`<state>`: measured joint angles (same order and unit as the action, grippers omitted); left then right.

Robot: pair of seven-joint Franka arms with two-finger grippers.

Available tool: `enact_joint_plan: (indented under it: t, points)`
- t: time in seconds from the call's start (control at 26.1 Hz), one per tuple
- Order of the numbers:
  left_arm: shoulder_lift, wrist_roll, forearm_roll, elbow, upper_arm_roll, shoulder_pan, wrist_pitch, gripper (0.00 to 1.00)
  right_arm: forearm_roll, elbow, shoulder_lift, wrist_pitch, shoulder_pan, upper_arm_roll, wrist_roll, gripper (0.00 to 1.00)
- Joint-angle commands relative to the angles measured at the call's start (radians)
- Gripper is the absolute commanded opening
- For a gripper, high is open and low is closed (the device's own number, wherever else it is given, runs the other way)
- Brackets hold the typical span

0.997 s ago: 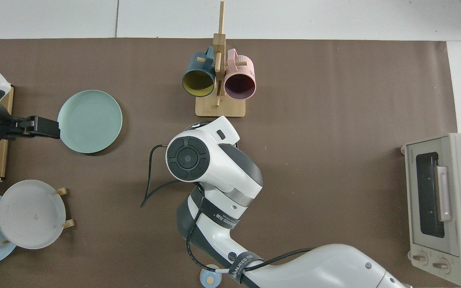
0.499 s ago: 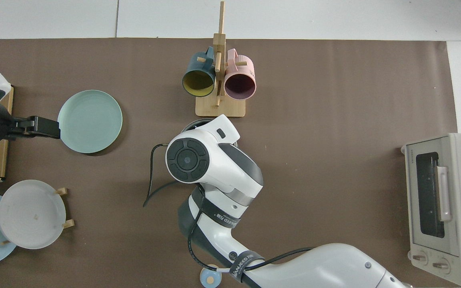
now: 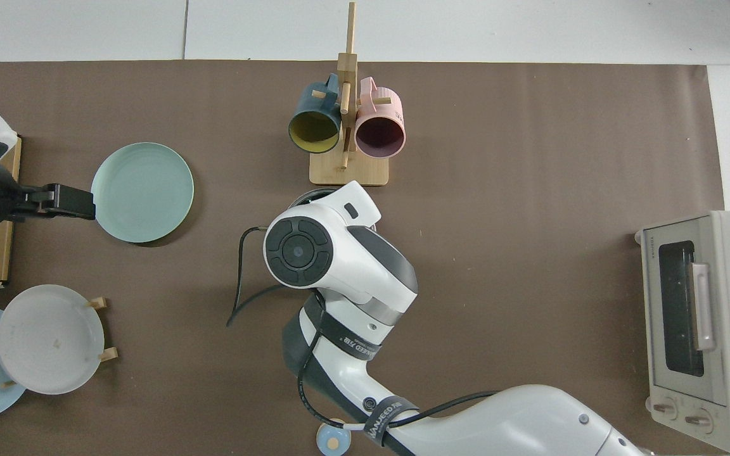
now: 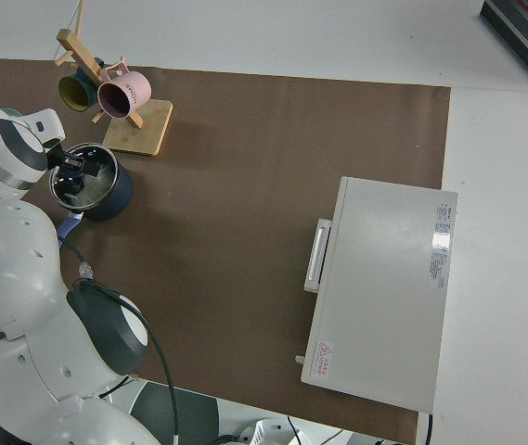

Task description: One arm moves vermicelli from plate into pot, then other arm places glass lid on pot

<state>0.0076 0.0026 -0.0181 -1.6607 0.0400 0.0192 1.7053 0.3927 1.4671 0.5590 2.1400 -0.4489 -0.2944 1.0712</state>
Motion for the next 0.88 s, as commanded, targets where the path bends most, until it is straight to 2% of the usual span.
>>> enact_joint_plan:
  t: [0.0, 0.35, 0.38, 0.42, 0.46, 0.5, 0.84]
  points:
    - [-0.021, 0.005, 0.01, -0.011, -0.002, -0.005, 0.002, 1.0, -0.015, -0.002, 0.004, -0.026, 0.018, -0.015, 0.02, 0.0]
    - [-0.021, 0.005, 0.01, -0.011, -0.002, -0.005, 0.002, 1.0, -0.017, -0.001, 0.004, -0.032, 0.024, -0.015, 0.003, 0.0]
    - [-0.021, 0.005, 0.01, -0.011, -0.002, -0.005, 0.0, 1.0, -0.017, -0.001, 0.004, -0.032, 0.024, -0.015, 0.003, 0.15]
    - [-0.021, 0.005, 0.01, -0.011, -0.002, -0.005, 0.002, 1.0, -0.017, -0.001, 0.004, -0.032, 0.024, -0.017, 0.003, 0.45]
    - [-0.021, 0.005, 0.01, -0.011, -0.002, -0.005, 0.002, 1.0, -0.017, 0.001, 0.005, -0.032, 0.026, -0.015, 0.003, 0.9]
    - [-0.021, 0.005, 0.01, -0.013, -0.002, -0.005, 0.002, 1.0, -0.014, -0.001, 0.004, -0.032, 0.026, -0.015, 0.003, 1.0]
    - [-0.021, 0.005, 0.01, -0.011, -0.002, -0.005, 0.002, 1.0, -0.014, -0.022, -0.008, -0.063, 0.026, -0.019, 0.001, 1.0]
